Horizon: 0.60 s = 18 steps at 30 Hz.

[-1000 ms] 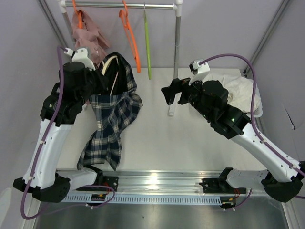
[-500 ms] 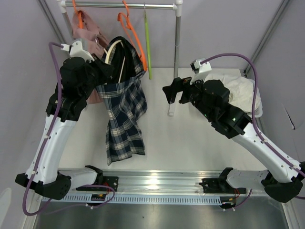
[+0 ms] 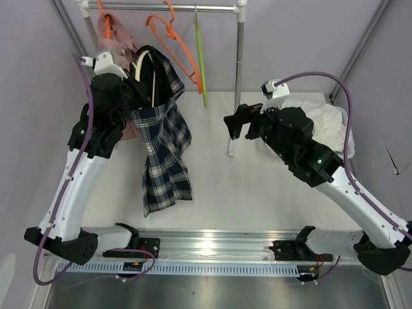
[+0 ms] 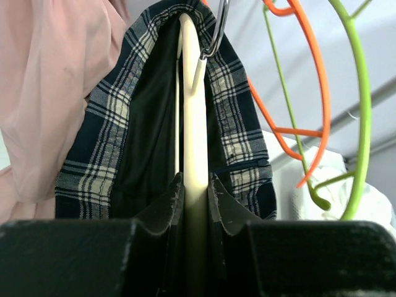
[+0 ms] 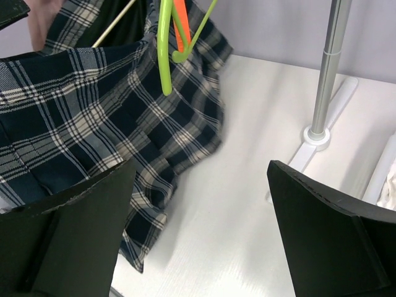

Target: Place the skirt on the hanger

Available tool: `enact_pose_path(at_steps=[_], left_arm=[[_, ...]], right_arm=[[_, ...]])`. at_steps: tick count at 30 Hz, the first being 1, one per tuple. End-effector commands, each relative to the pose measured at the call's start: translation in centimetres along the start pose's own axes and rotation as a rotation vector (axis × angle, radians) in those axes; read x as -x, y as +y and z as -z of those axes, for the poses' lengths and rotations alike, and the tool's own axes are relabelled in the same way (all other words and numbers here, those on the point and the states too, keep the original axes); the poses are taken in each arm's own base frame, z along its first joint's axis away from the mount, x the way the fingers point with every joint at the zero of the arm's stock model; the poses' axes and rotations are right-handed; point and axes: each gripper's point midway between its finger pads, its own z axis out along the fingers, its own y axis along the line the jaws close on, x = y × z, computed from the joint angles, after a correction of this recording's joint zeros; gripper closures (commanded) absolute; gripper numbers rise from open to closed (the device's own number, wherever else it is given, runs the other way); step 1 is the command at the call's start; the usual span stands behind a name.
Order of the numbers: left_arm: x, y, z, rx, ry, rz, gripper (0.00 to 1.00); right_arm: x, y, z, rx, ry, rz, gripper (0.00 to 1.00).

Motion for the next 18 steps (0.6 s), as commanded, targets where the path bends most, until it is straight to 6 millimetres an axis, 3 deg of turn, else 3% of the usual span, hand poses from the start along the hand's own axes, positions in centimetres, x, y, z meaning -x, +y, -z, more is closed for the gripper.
enact_pose_path(at_steps=[1, 6, 11, 14, 18], left_arm=[[8.6, -3.0, 3.0, -0.139, -0.272, 0.022, 1.0], [8.0, -7.6, 2.5, -0.352, -0.219, -0.052, 1.0], [8.0, -7.0, 0.9, -0.281, -0.236, -0.085, 1.0], [9.5, -6.6, 0.7, -0.233, -0.265, -0.1, 1.0], [10.1, -4.7, -0.7, -0.126, -0.265, -0.121, 1.0]], right_arm=[[2.1, -0.1, 0.9, 0.005, -0.059, 0.003, 0.06], [2.1, -0.2, 0.9, 0.007, -0.061, 0.005, 0.06], [2.3, -0.7, 1.0, -0.007, -0.065, 0.012, 0.06], [2.2, -1.0, 1.0, -0.016, -0.061, 0.016, 0.06], [2.2, -1.2, 1.1, -0.019, -0.061, 0.016, 0.06]])
